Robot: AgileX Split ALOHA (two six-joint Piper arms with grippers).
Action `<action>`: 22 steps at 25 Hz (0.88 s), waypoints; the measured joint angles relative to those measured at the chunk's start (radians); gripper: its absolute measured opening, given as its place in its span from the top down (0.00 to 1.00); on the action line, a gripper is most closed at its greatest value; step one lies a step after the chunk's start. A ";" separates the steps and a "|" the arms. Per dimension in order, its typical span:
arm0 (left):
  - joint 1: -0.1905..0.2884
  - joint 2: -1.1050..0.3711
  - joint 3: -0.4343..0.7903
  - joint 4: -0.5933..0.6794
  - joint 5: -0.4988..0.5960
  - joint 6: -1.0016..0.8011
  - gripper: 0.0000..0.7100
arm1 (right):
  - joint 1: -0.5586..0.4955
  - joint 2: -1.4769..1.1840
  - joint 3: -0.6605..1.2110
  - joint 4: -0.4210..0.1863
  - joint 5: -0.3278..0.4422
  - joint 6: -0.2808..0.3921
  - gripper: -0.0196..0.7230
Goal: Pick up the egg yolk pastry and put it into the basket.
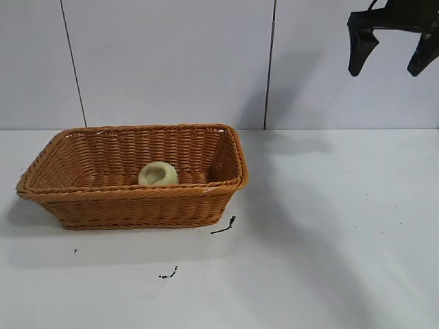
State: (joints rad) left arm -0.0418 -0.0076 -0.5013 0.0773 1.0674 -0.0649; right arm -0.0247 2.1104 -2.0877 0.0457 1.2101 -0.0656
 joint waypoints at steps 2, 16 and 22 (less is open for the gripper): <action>0.000 0.000 0.000 0.000 0.000 0.000 0.02 | 0.000 -0.088 0.091 -0.003 0.000 -0.004 0.04; 0.000 0.000 0.000 0.000 0.000 0.000 0.02 | 0.000 -0.816 0.822 -0.007 0.001 -0.027 0.04; 0.000 0.000 0.000 0.000 0.000 0.000 0.02 | 0.000 -1.123 1.113 -0.007 -0.005 -0.027 0.04</action>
State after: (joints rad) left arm -0.0418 -0.0076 -0.5013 0.0773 1.0674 -0.0649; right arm -0.0247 0.9873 -0.9744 0.0388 1.2051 -0.0926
